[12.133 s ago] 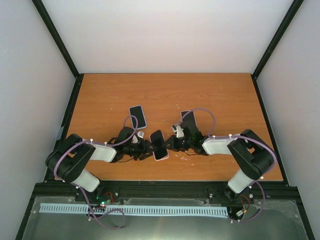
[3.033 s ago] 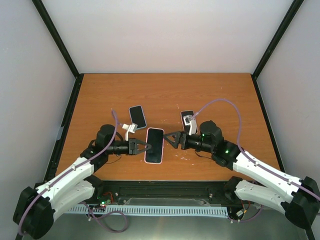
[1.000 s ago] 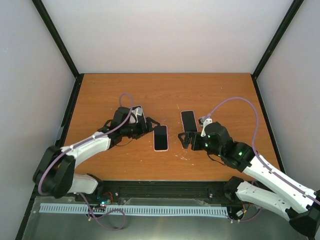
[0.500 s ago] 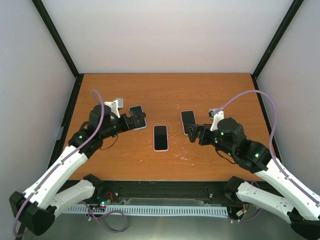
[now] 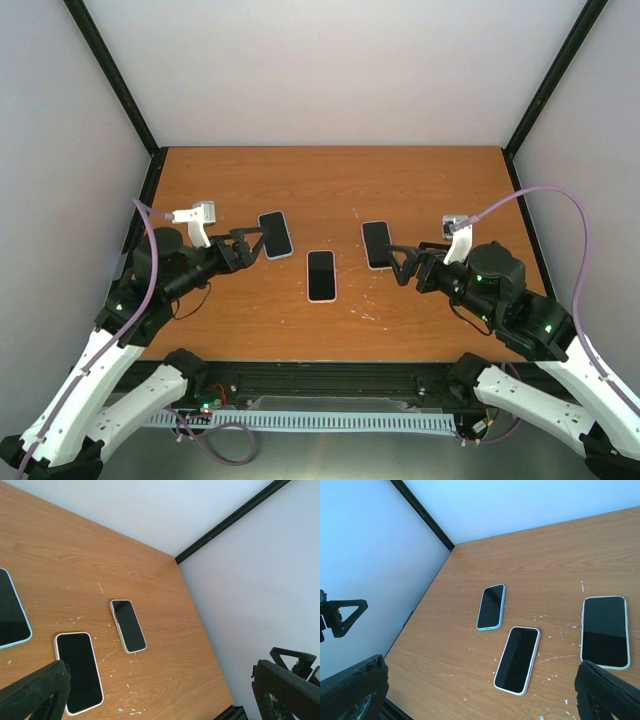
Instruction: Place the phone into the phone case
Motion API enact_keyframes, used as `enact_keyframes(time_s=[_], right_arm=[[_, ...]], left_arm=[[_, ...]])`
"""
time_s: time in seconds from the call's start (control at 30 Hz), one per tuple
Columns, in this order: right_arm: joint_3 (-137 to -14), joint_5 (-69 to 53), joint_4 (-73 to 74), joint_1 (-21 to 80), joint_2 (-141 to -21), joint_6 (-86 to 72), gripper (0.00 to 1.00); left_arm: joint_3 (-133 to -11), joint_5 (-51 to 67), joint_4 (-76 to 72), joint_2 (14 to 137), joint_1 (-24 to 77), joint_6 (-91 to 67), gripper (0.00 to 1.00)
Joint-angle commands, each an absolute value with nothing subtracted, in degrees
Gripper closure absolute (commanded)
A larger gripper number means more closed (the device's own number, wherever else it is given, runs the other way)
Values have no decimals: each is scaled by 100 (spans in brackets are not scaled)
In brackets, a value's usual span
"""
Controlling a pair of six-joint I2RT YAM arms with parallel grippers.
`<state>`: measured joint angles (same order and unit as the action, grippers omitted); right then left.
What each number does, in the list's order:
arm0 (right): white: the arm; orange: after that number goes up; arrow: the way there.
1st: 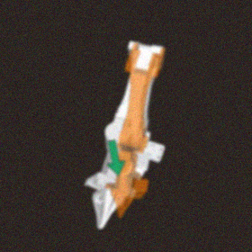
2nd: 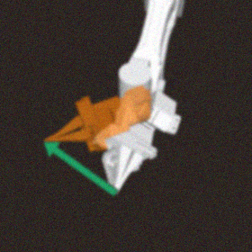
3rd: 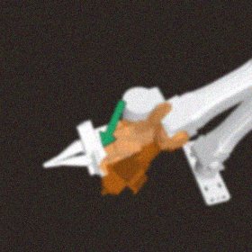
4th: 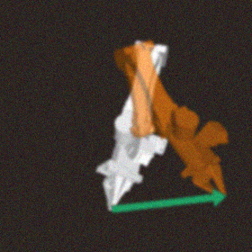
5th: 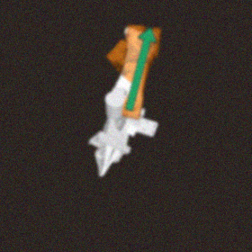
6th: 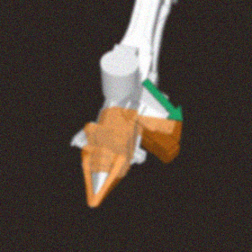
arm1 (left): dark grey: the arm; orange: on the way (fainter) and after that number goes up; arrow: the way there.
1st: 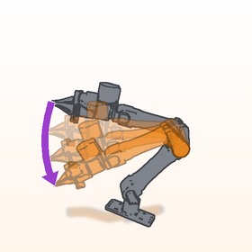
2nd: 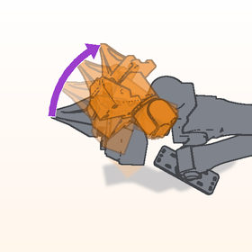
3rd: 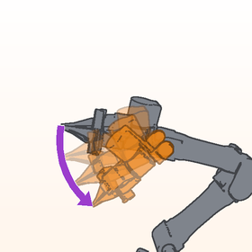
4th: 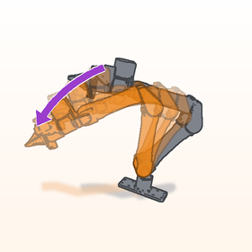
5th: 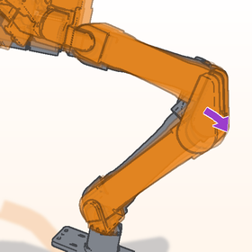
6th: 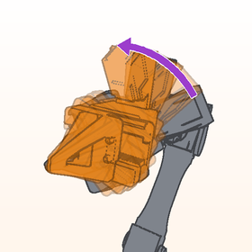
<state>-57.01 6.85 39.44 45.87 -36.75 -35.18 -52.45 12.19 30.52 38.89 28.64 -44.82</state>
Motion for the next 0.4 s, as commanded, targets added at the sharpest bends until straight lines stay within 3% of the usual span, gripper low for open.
enact_keyframes(time_s=[0.0,0.37], right_arm=[[-5670,752,4019,4561,-3566,-3649,0],[-5369,705,3921,4562,-3438,-3849,0]], left_arm=[[-5166,1315,3061,3685,2839,-4469,1],[-4755,1569,2743,3423,2837,-4592,0]])
